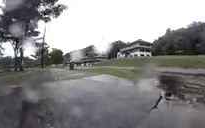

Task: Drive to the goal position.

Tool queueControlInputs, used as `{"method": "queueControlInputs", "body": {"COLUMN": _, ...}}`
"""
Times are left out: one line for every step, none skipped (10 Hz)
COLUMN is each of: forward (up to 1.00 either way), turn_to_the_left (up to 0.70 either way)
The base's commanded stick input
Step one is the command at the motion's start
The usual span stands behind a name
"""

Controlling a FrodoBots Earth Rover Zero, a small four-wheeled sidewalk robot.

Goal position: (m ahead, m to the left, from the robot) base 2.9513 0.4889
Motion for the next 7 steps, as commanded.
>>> {"method": "queueControlInputs", "body": {"forward": 0.85, "turn_to_the_left": 0.34}}
{"method": "queueControlInputs", "body": {"forward": 0.85, "turn_to_the_left": 0.34}}
{"method": "queueControlInputs", "body": {"forward": 0.85, "turn_to_the_left": 0.04}}
{"method": "queueControlInputs", "body": {"forward": 0.85, "turn_to_the_left": 0.0}}
{"method": "queueControlInputs", "body": {"forward": 0.85, "turn_to_the_left": 0.0}}
{"method": "queueControlInputs", "body": {"forward": 0.85, "turn_to_the_left": 0.0}}
{"method": "queueControlInputs", "body": {"forward": 0.85, "turn_to_the_left": 0.0}}
